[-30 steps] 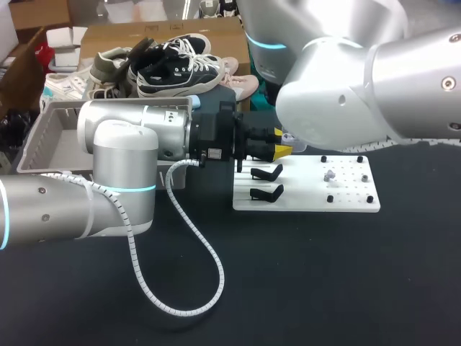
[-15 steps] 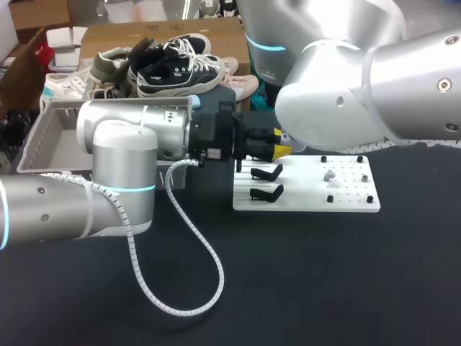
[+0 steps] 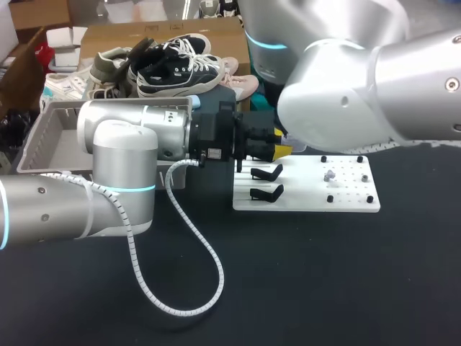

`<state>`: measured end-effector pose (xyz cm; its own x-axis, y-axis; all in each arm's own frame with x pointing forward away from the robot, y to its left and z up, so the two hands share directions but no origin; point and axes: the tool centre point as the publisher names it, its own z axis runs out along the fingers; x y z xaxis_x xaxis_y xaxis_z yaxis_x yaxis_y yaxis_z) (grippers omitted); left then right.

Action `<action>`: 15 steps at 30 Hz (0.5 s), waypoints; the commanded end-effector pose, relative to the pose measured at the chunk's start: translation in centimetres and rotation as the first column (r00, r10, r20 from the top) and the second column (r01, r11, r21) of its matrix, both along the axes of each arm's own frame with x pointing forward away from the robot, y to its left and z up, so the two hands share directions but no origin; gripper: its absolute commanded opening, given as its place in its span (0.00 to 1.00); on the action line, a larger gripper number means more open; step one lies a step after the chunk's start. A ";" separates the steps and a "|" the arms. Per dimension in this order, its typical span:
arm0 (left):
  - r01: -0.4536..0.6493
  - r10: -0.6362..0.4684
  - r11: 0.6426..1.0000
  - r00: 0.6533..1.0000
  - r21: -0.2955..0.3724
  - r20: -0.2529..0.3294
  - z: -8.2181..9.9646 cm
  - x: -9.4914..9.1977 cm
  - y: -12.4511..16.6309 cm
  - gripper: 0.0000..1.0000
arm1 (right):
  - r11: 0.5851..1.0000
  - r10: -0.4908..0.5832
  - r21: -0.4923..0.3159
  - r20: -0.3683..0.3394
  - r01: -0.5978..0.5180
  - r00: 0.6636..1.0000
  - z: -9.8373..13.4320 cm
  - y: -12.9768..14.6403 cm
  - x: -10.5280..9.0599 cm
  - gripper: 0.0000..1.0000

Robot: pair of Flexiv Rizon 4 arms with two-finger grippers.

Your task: Pick up each earbud case from the left stands, insert the matching earbuds, close the lid, and place the case in the box.

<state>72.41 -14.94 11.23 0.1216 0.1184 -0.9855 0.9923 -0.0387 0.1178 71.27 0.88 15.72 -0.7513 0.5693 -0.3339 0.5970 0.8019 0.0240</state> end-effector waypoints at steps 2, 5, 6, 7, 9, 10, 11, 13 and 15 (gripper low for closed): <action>-0.002 0.002 1.000 1.000 -0.002 0.002 -0.1 0.0 0.0 0.00 | 1.000 0.004 0.004 0.030 -0.004 1.000 0.8 -0.5 -1.3 0.39; -0.002 0.002 1.000 1.000 -0.002 0.002 -0.1 0.0 0.0 0.00 | 1.000 0.008 0.004 0.035 -0.008 0.999 1.0 -0.5 -1.6 0.38; -0.002 0.002 1.000 1.000 -0.002 0.002 -0.1 0.0 0.0 0.00 | 1.000 0.009 0.005 0.036 -0.009 0.999 1.0 -0.5 -1.7 0.38; -0.002 0.002 1.000 1.000 -0.002 0.002 -0.1 0.0 0.0 0.00 | 1.000 0.010 0.006 0.037 -0.010 0.999 1.0 -0.4 -1.8 0.37; -0.002 0.002 1.000 1.000 -0.002 0.002 -0.1 0.0 0.0 0.00 | 1.000 0.011 0.007 0.037 -0.011 0.999 0.9 -0.3 -1.9 0.36; -0.002 0.002 1.000 1.000 -0.002 0.002 -0.1 0.0 0.0 0.00 | 1.000 0.014 0.010 0.036 -0.014 0.999 0.8 -0.3 -2.0 0.36; -0.002 0.002 1.000 1.000 -0.002 0.002 -0.1 0.0 0.0 0.00 | 1.000 0.014 0.010 0.035 -0.015 0.999 0.7 -0.3 -2.1 0.35; -0.002 0.002 1.000 1.000 -0.002 0.002 -0.1 0.0 0.0 0.00 | 1.000 0.016 0.015 0.031 -0.017 0.999 0.5 -0.3 -2.2 0.32; -0.002 0.002 1.000 1.000 -0.002 0.002 -0.1 0.0 0.0 0.00 | 1.000 0.018 0.017 0.029 -0.019 0.999 0.3 -0.2 -2.3 0.30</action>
